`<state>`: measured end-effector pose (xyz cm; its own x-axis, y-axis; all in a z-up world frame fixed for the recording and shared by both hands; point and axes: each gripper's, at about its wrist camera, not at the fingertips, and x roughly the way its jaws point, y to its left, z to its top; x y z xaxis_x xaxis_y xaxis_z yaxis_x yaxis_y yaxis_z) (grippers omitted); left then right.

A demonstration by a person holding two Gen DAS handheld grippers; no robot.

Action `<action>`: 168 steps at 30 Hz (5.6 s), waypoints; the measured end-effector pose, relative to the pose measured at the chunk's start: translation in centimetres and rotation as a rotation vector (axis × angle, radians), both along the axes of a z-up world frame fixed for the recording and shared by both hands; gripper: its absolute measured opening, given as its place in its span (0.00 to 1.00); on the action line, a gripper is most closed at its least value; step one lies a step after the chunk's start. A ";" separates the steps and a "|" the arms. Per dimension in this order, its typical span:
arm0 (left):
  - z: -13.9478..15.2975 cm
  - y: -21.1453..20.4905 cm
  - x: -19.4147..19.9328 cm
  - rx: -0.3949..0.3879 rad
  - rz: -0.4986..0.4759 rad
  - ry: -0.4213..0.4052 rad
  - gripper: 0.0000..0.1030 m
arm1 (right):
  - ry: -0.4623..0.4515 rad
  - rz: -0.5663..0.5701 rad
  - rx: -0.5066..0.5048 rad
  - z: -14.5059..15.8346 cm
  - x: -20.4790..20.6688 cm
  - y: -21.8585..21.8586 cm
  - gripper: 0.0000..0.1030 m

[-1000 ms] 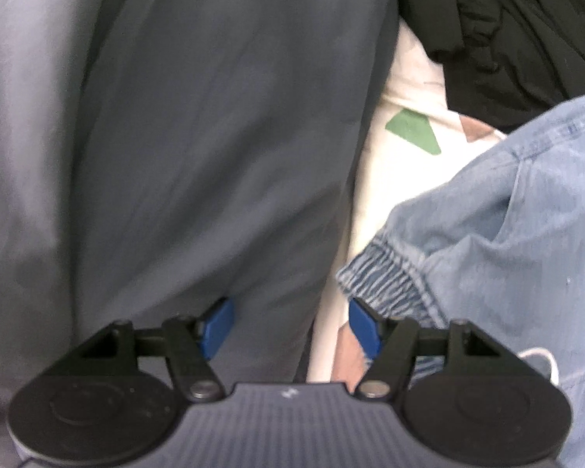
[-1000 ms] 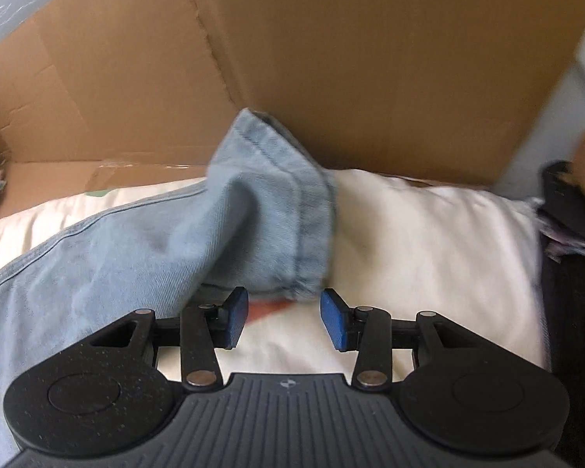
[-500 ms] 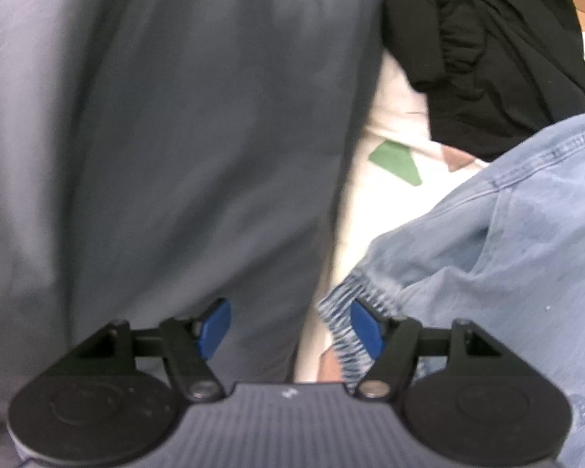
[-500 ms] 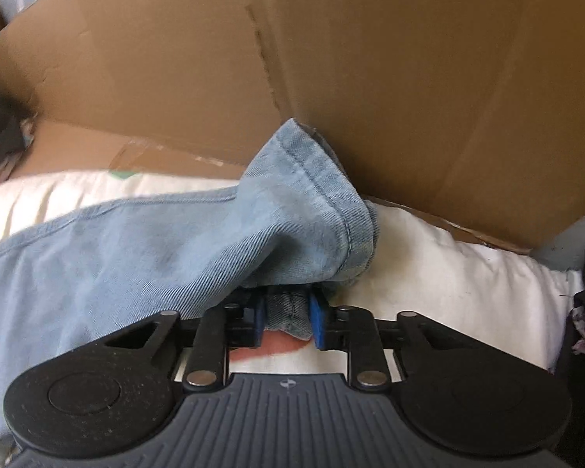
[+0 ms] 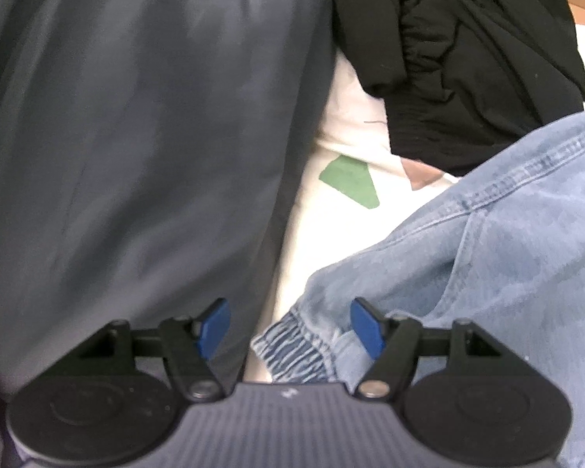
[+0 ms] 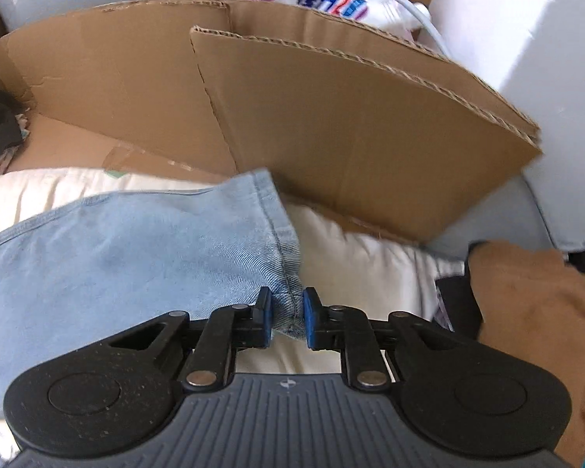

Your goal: Fold clothes

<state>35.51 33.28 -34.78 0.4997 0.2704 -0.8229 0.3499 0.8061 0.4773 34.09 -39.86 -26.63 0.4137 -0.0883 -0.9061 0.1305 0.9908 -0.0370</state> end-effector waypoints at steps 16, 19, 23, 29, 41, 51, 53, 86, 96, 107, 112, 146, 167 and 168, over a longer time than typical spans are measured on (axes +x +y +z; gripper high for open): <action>0.2 -1.7 0.1 -0.022 -0.099 -0.049 0.68 | 0.115 -0.033 -0.072 -3.6 -0.7 1.1 0.38; 0.5 -2.0 -0.1 -0.041 -0.126 -0.064 0.68 | 0.104 -0.011 -0.078 -3.2 -0.6 1.7 0.38; 0.8 -2.7 -0.4 -0.086 -0.154 -0.071 0.68 | 0.071 -0.008 -0.069 -2.1 -0.4 2.1 0.38; 0.9 -4.0 -1.5 -0.143 -0.237 -0.021 0.69 | -0.007 0.054 0.025 -0.9 0.0 4.8 0.39; -1.3 -2.9 -0.9 -0.401 -0.039 0.119 0.71 | -0.083 0.245 0.196 -3.2 1.3 17.7 0.39; -2.1 -2.4 -0.3 -0.522 0.037 0.071 0.70 | -0.077 0.344 0.314 -5.5 2.6 27.1 0.39; -2.5 -3.0 -0.4 -0.529 0.020 0.084 0.70 | -0.079 0.376 0.330 -5.8 3.0 29.4 0.39; -4.8 -7.1 -0.7 -0.556 0.011 -0.201 0.42 | -0.196 0.492 0.202 -10.4 6.3 47.8 0.38; -3.5 -7.1 0.9 -0.570 0.054 -0.173 0.08 | -0.164 0.469 0.163 -10.3 7.4 48.9 0.38; -0.8 -8.1 -3.4 -0.577 -0.023 -0.126 0.44 | -0.192 0.421 0.194 -10.3 8.1 48.8 0.38; -2.8 -11.0 -4.1 -0.548 -0.030 -0.094 0.44 | -0.161 0.393 0.254 -9.9 11.0 48.1 0.24; -3.8 -11.6 -0.9 -0.607 0.029 -0.239 0.20 | -0.167 0.405 0.308 -10.4 8.1 52.0 0.16; -1.3 -13.5 -4.8 -0.515 -0.029 -0.180 0.43 | -0.325 0.269 0.081 -5.8 6.4 24.6 0.23; -1.4 -13.7 -4.7 -0.507 -0.027 -0.175 0.43 | -0.326 0.247 0.065 -5.7 6.4 22.5 0.23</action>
